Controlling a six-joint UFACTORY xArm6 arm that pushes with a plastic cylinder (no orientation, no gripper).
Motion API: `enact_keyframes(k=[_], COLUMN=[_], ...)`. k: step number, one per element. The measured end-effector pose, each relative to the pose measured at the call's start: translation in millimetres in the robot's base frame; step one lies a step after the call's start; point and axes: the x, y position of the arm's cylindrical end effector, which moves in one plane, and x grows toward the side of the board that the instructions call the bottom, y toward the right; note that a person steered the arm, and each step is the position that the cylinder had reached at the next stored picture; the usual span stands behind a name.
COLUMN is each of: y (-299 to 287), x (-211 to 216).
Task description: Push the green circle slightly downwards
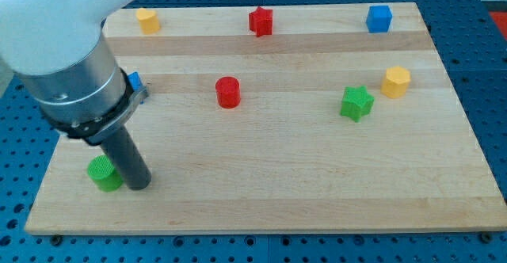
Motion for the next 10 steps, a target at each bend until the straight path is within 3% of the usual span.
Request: enact_keyframes(k=[4, 10], y=[10.6, -50.2], x=[-26.5, -40.3])
